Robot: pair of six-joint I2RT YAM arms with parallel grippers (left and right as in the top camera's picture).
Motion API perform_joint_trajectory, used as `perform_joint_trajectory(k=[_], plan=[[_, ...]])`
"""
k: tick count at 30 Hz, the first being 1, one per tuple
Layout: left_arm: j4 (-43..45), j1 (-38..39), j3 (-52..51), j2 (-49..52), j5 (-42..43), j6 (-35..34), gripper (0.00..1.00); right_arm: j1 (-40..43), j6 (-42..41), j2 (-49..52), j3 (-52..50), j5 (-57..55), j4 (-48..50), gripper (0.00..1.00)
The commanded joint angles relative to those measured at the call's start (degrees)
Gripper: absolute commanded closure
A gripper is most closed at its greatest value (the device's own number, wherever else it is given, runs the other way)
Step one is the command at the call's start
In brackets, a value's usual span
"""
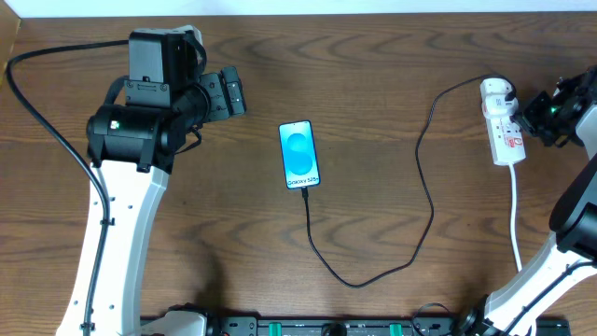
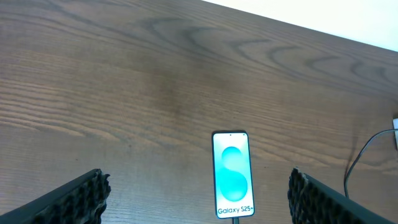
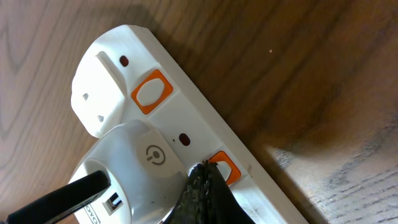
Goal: Plug charger to phone and switch on socket
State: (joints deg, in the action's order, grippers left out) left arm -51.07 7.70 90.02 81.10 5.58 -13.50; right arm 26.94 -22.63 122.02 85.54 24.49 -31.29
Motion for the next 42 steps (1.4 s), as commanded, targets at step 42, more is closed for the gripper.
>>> perform_joint_trajectory(k=[42], plan=[[-0.15, 0.02, -0.22, -0.24, -0.94, 0.31, 0.07, 3.87, 13.14, -33.46, 1.14, 13.40, -11.72, 0.91]])
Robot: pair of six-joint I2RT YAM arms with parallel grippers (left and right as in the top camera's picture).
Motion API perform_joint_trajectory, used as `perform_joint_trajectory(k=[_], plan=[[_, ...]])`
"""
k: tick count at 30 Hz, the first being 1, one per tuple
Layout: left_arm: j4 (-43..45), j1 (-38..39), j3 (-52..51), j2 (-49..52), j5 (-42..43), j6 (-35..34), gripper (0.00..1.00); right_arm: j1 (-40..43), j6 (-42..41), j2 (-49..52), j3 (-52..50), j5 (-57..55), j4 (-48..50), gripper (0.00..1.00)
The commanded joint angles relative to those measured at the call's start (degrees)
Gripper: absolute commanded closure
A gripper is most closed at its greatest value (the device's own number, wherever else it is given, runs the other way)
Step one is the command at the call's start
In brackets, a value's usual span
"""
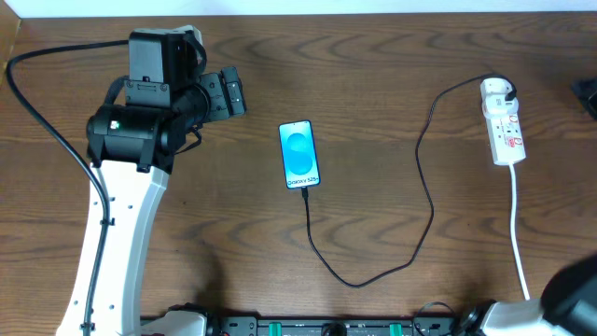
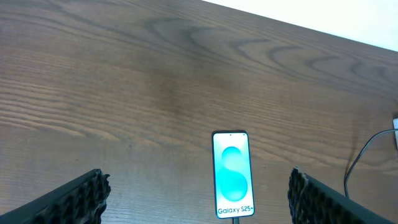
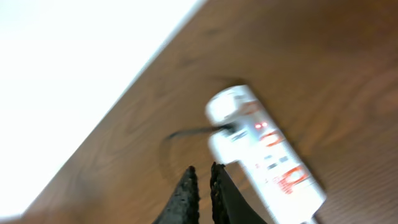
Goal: Plug charger to phone and switch on socket
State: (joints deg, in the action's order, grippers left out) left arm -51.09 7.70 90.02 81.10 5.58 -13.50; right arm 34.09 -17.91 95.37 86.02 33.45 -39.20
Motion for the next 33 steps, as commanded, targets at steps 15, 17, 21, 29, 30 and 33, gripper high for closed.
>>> perform_joint_trajectory(k=[15, 17, 21, 29, 30, 33], plan=[[-0.13, 0.02, -0.22, -0.24, -0.94, 0.31, 0.07, -22.21, 24.11, -33.79, 0.66, -0.85, -30.38, 0.01], [-0.13, 0.02, -0.22, -0.24, -0.94, 0.31, 0.07, -22.62, 18.95, -35.74, 0.63, 0.26, -33.75, 0.01], [-0.11, 0.02, -0.22, -0.24, -0.94, 0.31, 0.07, -22.62, 10.32, -39.17, 0.63, 0.31, -41.81, 0.01], [-0.13, 0.02, -0.22, -0.24, -0.94, 0.31, 0.07, -22.60, 10.27, -42.29, 0.63, -9.01, -49.03, 0.01], [-0.13, 0.02, -0.22, -0.24, -0.94, 0.31, 0.07, -22.82, 10.27, -42.29, 0.61, -10.80, -49.44, 0.01], [-0.13, 0.02, -0.22, -0.24, -0.94, 0.31, 0.07, -23.21, 13.44, -42.27, 0.48, -13.84, -49.55, 0.01]])
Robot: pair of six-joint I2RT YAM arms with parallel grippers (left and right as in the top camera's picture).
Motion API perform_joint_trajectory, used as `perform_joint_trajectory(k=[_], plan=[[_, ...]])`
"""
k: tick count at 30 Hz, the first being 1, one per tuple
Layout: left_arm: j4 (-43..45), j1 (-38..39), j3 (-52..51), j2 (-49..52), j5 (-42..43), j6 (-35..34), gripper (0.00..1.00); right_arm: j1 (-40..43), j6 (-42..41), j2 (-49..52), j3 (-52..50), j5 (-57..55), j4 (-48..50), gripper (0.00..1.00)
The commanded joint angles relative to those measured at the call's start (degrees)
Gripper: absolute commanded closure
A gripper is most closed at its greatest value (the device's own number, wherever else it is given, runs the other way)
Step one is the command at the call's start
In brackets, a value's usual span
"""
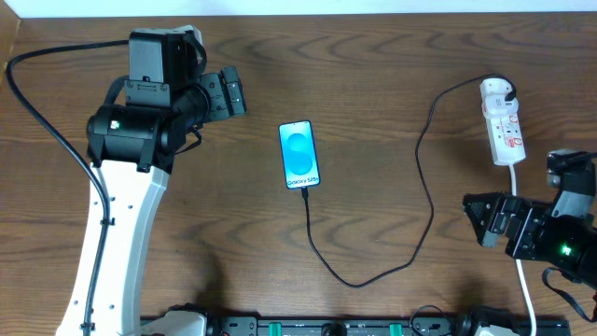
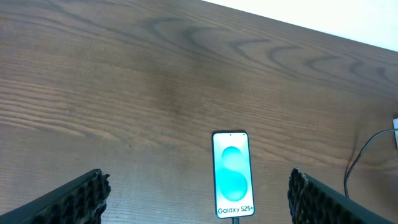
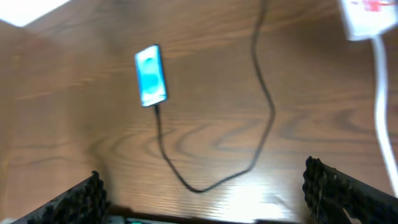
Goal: Plug charger to phone and switch on socket
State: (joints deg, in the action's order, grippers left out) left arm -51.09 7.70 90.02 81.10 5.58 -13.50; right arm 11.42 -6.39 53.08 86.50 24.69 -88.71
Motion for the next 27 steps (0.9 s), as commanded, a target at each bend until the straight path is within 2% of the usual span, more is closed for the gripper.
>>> perform_joint_trajectory(k=[1, 5, 11, 17, 27], plan=[[-0.13, 0.02, -0.22, -0.24, -0.92, 0.31, 0.07, -0.55, 3.67, 0.04, -0.04, -5.07, -0.07, 0.01], [-0.13, 0.02, -0.22, -0.24, -0.94, 0.31, 0.07, -0.55, 9.46, 0.04, -0.11, -5.09, 0.28, 0.01], [-0.13, 0.02, -0.22, -0.24, -0.94, 0.31, 0.07, -0.72, 9.92, -2.62, -5.20, -6.84, 8.02, 0.01], [-0.11, 0.02, -0.22, -0.24, -0.94, 0.31, 0.07, -5.51, 9.92, -12.94, -22.56, -10.05, 28.79, 0.01], [-0.13, 0.02, -0.22, -0.24, -0.94, 0.31, 0.07, -7.69, 9.92, -29.88, -49.35, -13.86, 54.38, 0.01]])
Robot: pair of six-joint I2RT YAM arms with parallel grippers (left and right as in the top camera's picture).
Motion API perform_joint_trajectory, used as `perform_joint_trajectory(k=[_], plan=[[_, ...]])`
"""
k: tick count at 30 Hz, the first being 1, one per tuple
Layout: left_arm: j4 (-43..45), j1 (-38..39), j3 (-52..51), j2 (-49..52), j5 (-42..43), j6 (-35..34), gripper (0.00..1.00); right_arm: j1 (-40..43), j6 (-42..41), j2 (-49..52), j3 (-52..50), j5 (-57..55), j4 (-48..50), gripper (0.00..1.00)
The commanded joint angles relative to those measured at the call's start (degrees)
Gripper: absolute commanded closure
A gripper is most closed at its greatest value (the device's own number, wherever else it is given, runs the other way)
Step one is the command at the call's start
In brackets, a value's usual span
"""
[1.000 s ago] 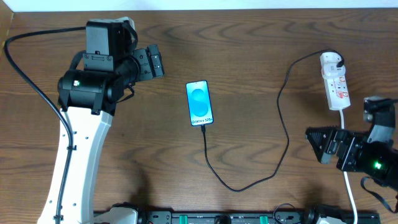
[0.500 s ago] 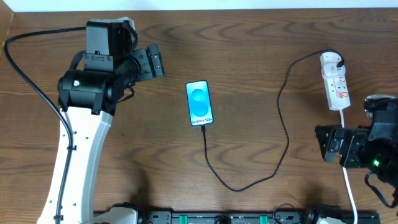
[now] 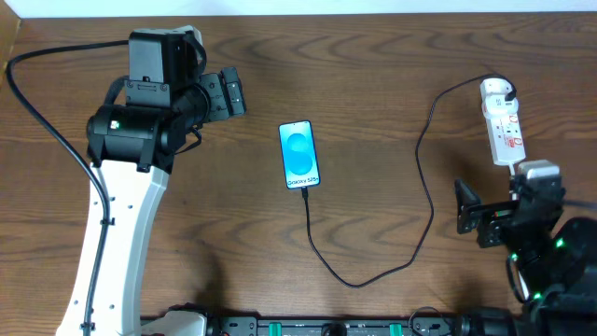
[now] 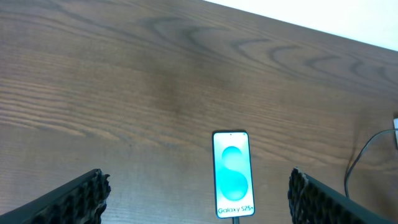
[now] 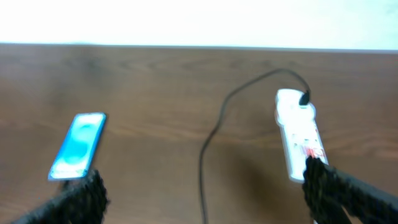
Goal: Plug charger to phone and switch on socket
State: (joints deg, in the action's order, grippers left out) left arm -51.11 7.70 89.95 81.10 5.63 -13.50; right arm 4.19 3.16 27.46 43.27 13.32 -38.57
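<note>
The phone (image 3: 299, 155) lies face up mid-table with its screen lit, also in the left wrist view as the phone (image 4: 232, 174) and the right wrist view as the phone (image 5: 79, 145). A black charger cable (image 3: 424, 201) runs from its lower end in a loop to the white power strip (image 3: 502, 123), where the charger plug sits in the far socket. My left gripper (image 3: 229, 93) hangs open, left of the phone. My right gripper (image 3: 474, 218) is open at the front right, short of the power strip (image 5: 298, 134).
The strip's white mains lead (image 3: 516, 219) runs toward the table's front edge, right beside my right arm. The cable (image 5: 211, 143) crosses the wood between the phone and the strip. The table's far edge (image 4: 298, 28) meets a white background.
My right gripper, still open, has shifted a little up and left at the front right. Its camera now looks across the table at phone and strip. Left arm, phone and cable have not moved.
My right gripper was shut, its tip on an orange switch beside the charger plug. Then it was off the strip near the right edge, and small red lights showed on the strip. Then it stood open at the front right, as now. The left arm stayed still.
</note>
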Motion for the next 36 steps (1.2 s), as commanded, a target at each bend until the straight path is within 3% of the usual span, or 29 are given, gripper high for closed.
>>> perform_joint_trajectory(k=[1, 11, 17, 29, 36], plan=[[-0.11, 0.02, -0.15, -0.24, -0.98, 0.31, 0.07, -0.48, 0.37, -5.81, -8.28, -2.67, 6.23, 0.01], [-0.11, 0.02, -0.15, -0.24, -0.98, 0.31, 0.07, -0.55, 0.35, -23.91, -30.08, -2.89, 23.30, 0.02], [-0.11, 0.02, -0.15, -0.24, -0.98, 0.31, 0.07, -1.11, 0.33, -27.19, -37.55, -2.71, 28.70, 0.01], [-0.11, 0.02, -0.15, -0.24, -0.98, 0.31, 0.07, -2.84, -0.33, -27.19, -42.93, -4.24, 34.97, 0.01], [-0.11, 0.02, -0.15, -0.24, -0.98, 0.31, 0.07, -2.84, -8.04, -27.19, -42.95, -8.70, 35.19, 0.01]])
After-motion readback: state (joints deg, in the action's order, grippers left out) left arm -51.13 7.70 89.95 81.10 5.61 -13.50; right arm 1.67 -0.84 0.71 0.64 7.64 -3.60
